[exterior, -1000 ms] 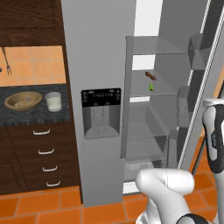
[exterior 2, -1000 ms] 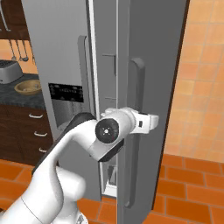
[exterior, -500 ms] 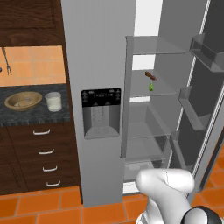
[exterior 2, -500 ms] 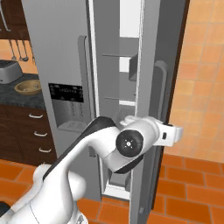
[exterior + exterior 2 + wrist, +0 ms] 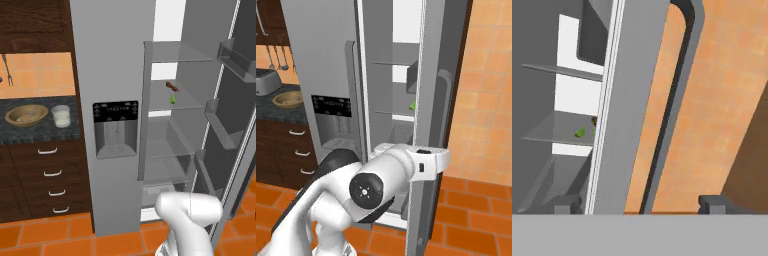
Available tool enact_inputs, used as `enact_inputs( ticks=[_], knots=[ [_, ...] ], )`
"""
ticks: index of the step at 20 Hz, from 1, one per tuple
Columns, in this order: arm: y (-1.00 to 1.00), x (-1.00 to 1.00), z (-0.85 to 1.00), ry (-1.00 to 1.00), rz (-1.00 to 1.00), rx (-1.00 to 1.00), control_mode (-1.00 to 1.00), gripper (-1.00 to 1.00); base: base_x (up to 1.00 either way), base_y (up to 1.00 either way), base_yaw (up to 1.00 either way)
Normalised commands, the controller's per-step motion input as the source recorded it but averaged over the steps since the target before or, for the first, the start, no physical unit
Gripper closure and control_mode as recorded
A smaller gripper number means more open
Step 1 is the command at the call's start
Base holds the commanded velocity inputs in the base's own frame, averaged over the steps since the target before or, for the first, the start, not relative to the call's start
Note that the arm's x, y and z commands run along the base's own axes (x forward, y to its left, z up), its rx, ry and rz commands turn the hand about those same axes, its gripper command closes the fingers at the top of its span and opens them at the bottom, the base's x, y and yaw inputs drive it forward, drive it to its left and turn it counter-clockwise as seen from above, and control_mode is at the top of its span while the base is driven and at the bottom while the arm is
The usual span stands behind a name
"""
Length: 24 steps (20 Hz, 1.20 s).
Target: Grab a lemon wedge from the fridge and one ice cube from the ice bowl, and put them in the glass of lemonade.
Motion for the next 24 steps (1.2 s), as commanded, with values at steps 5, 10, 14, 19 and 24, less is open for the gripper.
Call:
enact_inputs(
  ticks=[5, 10, 14, 19, 24],
  knots=[
    [1.00, -0.13, 0.25, 0.04, 0.00, -0.39, -1.00, -1.00, 0.00, 0.00, 0.00],
    [1.00, 0.00, 0.18, 0.25, -0.04, -0.49, -1.00, -1.00, 0.00, 0.00, 0.00],
    [0.79, 0.00, 0.03, 0.33, -0.11, -0.53, -1.00, -1.00, 0.00, 0.00, 0.00],
    [0.25, 0.12, -0.07, 0.21, -0.14, -0.47, -1.00, -1.00, 0.00, 0.00, 0.00],
    [0.00, 0.23, -0.33, 0.15, -0.20, -0.35, -1.00, -1.00, 0.00, 0.00, 0.00]
  ],
)
